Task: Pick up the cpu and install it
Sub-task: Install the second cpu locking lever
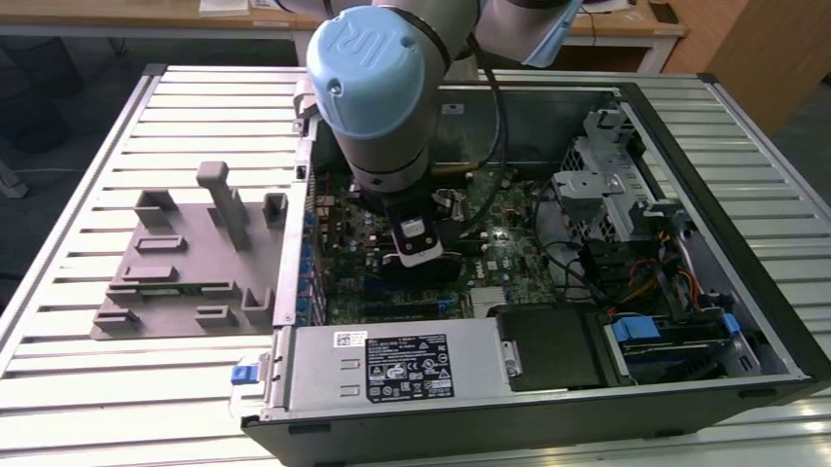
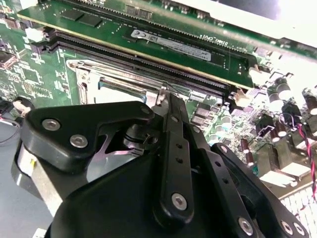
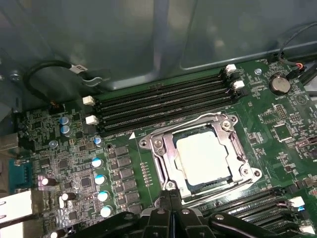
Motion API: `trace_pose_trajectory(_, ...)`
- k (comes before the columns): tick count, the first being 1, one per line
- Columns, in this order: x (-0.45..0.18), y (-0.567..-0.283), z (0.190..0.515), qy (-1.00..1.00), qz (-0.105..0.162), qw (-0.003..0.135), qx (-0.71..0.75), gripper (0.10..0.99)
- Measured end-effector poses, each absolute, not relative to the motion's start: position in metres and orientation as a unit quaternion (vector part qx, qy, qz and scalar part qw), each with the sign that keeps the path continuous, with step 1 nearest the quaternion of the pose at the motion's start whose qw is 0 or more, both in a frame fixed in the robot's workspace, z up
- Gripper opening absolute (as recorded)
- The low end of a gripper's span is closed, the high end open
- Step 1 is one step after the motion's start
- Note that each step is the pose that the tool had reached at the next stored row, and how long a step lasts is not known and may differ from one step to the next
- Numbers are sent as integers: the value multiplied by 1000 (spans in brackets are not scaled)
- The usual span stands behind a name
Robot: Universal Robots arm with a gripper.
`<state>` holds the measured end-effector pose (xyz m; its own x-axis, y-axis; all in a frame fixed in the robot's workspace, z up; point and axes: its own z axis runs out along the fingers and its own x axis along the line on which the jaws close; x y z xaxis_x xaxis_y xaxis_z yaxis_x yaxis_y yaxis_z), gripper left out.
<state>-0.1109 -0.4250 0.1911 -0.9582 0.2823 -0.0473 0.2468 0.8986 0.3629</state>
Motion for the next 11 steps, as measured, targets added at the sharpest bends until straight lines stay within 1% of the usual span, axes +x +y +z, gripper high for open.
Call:
trace_pose_trajectory(7,-113,-425,187,972,183,58,134,106)
trace_pose_trajectory(11,-114,-425,187,972,185,61,134,106)
